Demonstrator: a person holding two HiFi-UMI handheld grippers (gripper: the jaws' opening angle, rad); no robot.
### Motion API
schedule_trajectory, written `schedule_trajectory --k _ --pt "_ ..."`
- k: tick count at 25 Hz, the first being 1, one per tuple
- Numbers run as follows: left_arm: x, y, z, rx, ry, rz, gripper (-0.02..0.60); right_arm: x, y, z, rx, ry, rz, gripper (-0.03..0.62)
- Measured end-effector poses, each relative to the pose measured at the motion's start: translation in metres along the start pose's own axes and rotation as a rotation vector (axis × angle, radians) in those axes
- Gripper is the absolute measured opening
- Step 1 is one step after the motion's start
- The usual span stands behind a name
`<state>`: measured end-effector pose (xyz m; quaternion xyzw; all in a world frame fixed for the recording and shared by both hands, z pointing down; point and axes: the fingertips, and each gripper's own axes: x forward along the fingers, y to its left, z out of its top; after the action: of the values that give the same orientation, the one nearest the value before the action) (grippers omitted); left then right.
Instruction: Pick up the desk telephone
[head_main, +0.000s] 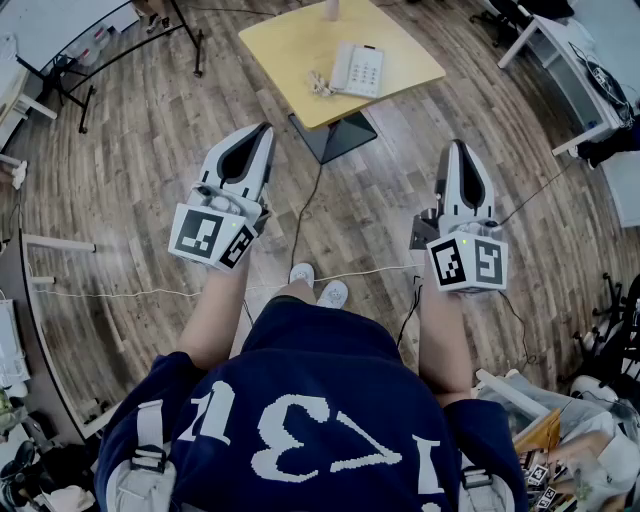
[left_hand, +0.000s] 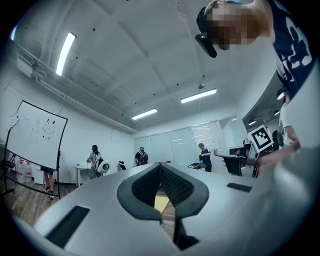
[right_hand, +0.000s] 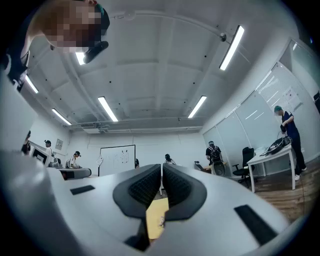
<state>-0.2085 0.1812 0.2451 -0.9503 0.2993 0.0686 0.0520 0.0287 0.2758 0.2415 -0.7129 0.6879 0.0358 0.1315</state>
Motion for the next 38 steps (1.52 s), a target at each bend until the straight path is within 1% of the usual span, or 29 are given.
schedule_trajectory --k 5,11,17,22,29,38 --pt "0.004 0.001 -0.003 -0.006 -0.008 0.001 0.015 0.000 0.002 -0.005 0.004 0.001 0.000 0.032" --pt "0.007 -0.004 -0.007 -0.014 -0.010 0.003 0.015 -0.004 0.000 -0.001 -0.014 -0.007 -0.005 0.032" --pt "0.011 -0.004 -0.008 -0.017 -0.007 0.011 0.015 -0.003 -0.014 0.008 0.050 -0.041 -0.018 0.031" --pt "0.023 0.006 -0.015 -0.029 -0.002 0.015 0.015 0.011 -0.017 0.001 0.044 -0.025 -0.012 0.032" --pt "0.082 0.038 -0.031 -0.048 -0.009 0.000 0.015 0.066 -0.044 -0.012 0.022 -0.004 -0.022 0.032" --pt "0.196 0.118 -0.049 -0.054 -0.020 -0.037 0.015 0.194 -0.076 -0.030 0.011 -0.010 -0.044 0.032"
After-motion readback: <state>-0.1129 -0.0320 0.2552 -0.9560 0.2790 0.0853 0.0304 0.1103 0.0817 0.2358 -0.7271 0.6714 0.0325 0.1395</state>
